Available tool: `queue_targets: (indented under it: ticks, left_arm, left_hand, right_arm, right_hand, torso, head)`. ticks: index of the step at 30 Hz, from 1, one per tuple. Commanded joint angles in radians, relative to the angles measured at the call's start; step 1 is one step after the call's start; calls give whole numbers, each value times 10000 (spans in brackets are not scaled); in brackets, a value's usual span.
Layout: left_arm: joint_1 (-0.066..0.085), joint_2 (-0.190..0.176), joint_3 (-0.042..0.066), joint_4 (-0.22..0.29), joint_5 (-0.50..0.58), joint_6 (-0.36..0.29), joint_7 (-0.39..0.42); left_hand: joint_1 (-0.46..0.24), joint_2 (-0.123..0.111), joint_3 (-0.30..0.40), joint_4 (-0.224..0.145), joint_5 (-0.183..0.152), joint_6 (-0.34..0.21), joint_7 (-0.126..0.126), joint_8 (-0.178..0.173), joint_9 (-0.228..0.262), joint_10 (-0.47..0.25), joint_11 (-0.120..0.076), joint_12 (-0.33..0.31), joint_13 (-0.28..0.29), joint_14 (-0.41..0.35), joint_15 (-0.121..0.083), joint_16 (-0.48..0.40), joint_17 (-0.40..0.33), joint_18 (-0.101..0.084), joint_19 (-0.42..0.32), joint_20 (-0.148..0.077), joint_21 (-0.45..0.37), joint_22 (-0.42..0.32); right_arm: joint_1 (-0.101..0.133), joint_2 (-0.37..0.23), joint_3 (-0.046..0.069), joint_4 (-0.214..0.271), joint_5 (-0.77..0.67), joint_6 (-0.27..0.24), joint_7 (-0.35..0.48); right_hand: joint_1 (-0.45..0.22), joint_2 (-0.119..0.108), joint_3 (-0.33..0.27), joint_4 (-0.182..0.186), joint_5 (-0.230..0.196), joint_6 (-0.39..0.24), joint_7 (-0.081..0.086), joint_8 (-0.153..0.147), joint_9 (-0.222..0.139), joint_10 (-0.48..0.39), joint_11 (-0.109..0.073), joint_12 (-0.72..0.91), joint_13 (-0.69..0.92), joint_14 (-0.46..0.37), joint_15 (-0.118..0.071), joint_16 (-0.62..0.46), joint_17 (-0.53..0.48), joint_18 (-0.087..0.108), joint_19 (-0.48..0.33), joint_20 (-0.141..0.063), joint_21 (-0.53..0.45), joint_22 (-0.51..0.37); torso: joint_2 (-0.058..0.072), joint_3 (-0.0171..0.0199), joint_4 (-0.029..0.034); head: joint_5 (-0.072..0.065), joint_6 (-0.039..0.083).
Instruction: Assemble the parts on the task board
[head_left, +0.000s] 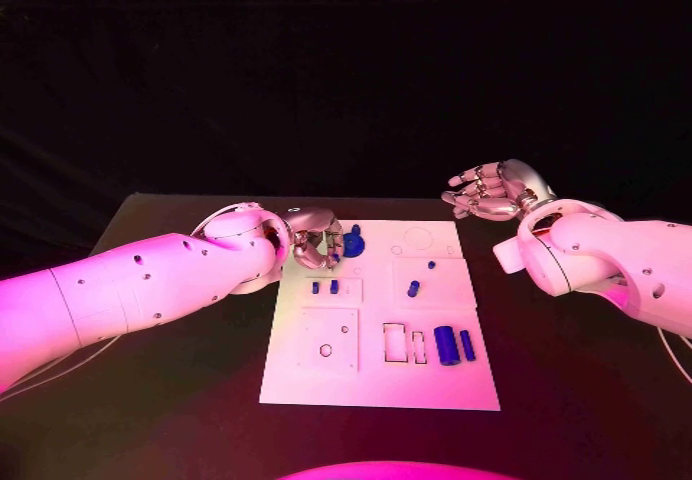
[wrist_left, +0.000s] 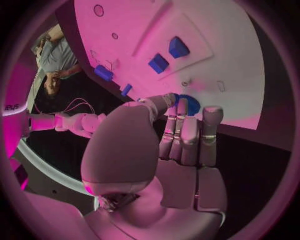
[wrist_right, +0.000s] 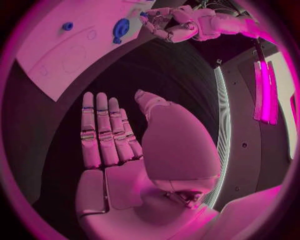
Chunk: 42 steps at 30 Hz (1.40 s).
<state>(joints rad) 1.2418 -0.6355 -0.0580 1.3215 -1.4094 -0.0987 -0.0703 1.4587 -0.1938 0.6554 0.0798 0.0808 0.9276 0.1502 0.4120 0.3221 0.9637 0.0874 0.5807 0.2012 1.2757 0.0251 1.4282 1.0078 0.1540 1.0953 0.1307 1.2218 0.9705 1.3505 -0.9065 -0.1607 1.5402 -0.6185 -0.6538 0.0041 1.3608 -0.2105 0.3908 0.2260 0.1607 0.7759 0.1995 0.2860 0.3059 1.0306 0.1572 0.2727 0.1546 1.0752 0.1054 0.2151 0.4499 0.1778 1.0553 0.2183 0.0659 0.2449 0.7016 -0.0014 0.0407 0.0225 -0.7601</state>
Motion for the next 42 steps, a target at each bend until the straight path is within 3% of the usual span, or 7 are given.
queue_targets:
  ticks: [1, 21, 42]
  left_arm:
    - [-9, 25, -18, -60, 0, 270, -62]
    - [-17, -131, -93, -106, -75, 588, -106]
    - [-18, -80, -136, -196, -19, 530, -20]
  left_hand:
    - [-92, 1, -30, -40, -27, 71, 4, -33, 5, 56, -3, -51, -17, 22, -15, 39, -24, -133, -10, 10, -11, -16]
    - [-80, 3, -19, -71, -29, 106, -5, -47, 16, 107, -15, -76, -15, 12, -20, 37, -37, -133, -16, 12, -12, -9]
    - [-84, -15, -28, -102, -45, 144, -12, -65, 29, 162, -25, -104, -11, 45, -29, 55, 27, -146, 25, 9, 21, 56]
  right_arm:
    - [-8, 7, 1, -2, -32, 113, 109]
    - [-13, -21, 1, 8, -32, 81, 101]
    - [-13, -10, 1, 6, -33, 67, 103]
  right_hand:
    - [-133, 3, -11, -72, 45, -40, 296, -39, -10, -45, 47, -66, -15, -25, 60, -39, -12, 55, -15, 17, -38, -8]
    - [-139, 7, -12, -78, 45, -41, 298, -38, -13, -53, 50, -67, -29, -30, 64, -55, -21, 55, -26, 22, -38, -31]
    - [-147, 10, -14, -91, 46, -40, 302, -36, -17, -60, 54, -67, -51, -41, 71, -81, -34, 55, -44, 30, -38, -68]
  torso:
    - [6, -3, -9]
    - [-5, 5, 1]
    - [6, 1, -11]
  head:
    - [4, -26]
    - [7, -105]
    - [20, -104]
